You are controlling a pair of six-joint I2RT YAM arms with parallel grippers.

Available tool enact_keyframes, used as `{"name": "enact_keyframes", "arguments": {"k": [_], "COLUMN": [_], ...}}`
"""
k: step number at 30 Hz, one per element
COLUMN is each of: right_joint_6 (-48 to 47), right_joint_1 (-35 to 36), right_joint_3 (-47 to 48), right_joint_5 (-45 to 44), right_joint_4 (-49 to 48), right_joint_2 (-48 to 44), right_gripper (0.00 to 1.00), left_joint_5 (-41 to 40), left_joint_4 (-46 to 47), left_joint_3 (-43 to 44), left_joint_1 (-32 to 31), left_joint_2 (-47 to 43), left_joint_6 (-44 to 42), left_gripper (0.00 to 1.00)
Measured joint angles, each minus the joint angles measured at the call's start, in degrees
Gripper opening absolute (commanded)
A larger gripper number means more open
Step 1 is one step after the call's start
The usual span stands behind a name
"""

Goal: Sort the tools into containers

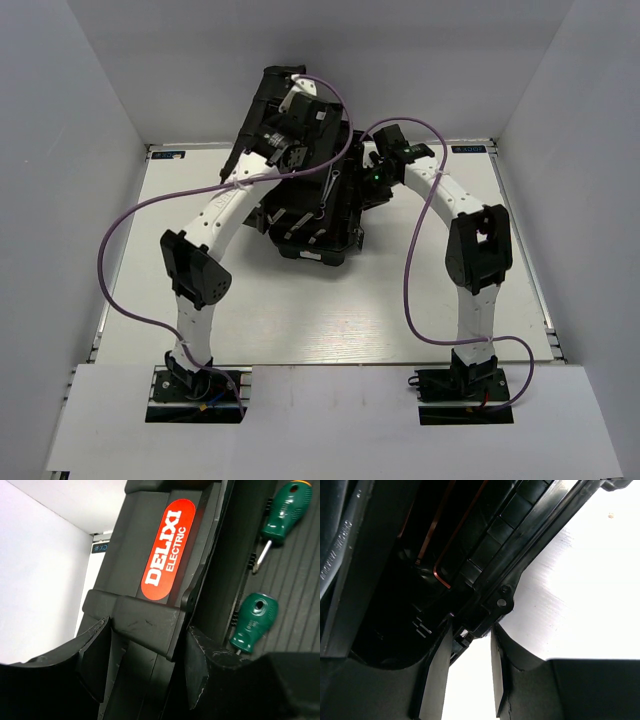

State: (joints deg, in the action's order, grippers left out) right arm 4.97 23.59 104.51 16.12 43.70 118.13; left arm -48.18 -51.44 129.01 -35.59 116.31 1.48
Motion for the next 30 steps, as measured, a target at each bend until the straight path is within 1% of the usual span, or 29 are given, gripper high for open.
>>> {"name": "enact_keyframes", "arguments": {"k": [1,3,4,5,6,7,9,10,11,15,16,17,19,21,22,23,26,28,30], "right_joint_6": [0.1,0.2,0.3,0.3,0.1,-0.2,-0.4,-0.6,-0.6,-1.1,-1.2,-1.3,-1.3,-1.7,0.0,0.8,0.0,-0.7,-2.0], "right_joint_1": [0.0,0.0,0.0,0.0,0.1,0.3,0.8,1.1,1.3,1.4,1.4,1.3,1.4,1.4,1.2,0.6,-2.1,-2.7,-2.3], "right_joint_3": [-0.2,-0.5,-0.7,-0.9,-1.2,-1.5,-2.1,-2.4,-2.7,-3.2,-3.3,-3.6,-4.4,-5.0,-5.2,-6.0,-8.4,-8.5,-8.5], "right_joint_5": [0.0,0.0,0.0,0.1,0.7,1.2,2.6,3.1,3.6,5.0,5.2,5.8,8.0,9.0,9.1,8.8,7.6,8.7,8.2], "right_joint_4": [-0.2,-0.5,-0.6,-0.8,-0.8,-0.7,-0.5,-0.3,-0.1,0.8,1.0,1.0,1.2,1.3,2.4,4.8,9.5,8.6,9.4], "right_joint_2": [-0.1,-0.3,-0.4,-0.5,-0.5,-0.5,-0.5,-0.5,-0.5,-0.7,-0.9,-1.2,-2.0,-3.2,-3.7,-4.1,-4.2,-4.6,-5.9], "right_gripper": [0.15,0.31,0.46,0.53,0.57,0.68,0.79,0.88,0.90,0.90,0.90,0.90,0.90,0.90,0.90,0.90,0.90,0.90,0.90], "left_joint_5": [-0.5,-1.3,-1.6,-1.7,-1.7,-1.7,-1.7,-1.6,-1.6,-1.4,-0.3,2.1,10.3,18.5,22.7,22.5,28.7,33.5,35.8], "left_joint_4": [0.0,0.0,0.0,0.0,0.0,0.2,0.6,1.0,1.3,2.4,3.3,4.3,6.6,8.6,9.5,10.7,12.8,13.3,15.5], "left_joint_3": [0.1,0.1,0.1,0.1,0.1,0.0,0.0,-0.1,-0.2,-0.6,-0.6,-0.5,-0.5,-0.7,-1.3,-1.7,-3.1,-4.1,-4.9], "left_joint_1": [-0.5,-1.4,-1.8,-2.1,-2.4,-2.6,-2.8,-2.8,-2.8,-3.0,-3.2,-3.6,-5.2,-7.1,-8.1,-8.7,-8.8,-8.6,-8.8], "left_joint_2": [0.1,0.3,0.4,0.4,0.5,0.5,0.6,0.6,0.6,0.7,0.5,0.2,-0.2,1.1,2.4,3.6,6.0,7.1,8.3], "left_joint_6": [0.0,0.1,0.4,0.5,0.5,0.7,0.9,1.0,1.0,1.8,3.6,5.6,9.7,13.8,15.3,15.6,18.7,21.1,21.9], "left_gripper": [0.00,0.00,0.00,0.00,0.00,0.00,0.00,0.00,0.00,0.00,0.00,0.00,0.00,0.00,0.00,0.00,0.00,0.00,0.00]}}
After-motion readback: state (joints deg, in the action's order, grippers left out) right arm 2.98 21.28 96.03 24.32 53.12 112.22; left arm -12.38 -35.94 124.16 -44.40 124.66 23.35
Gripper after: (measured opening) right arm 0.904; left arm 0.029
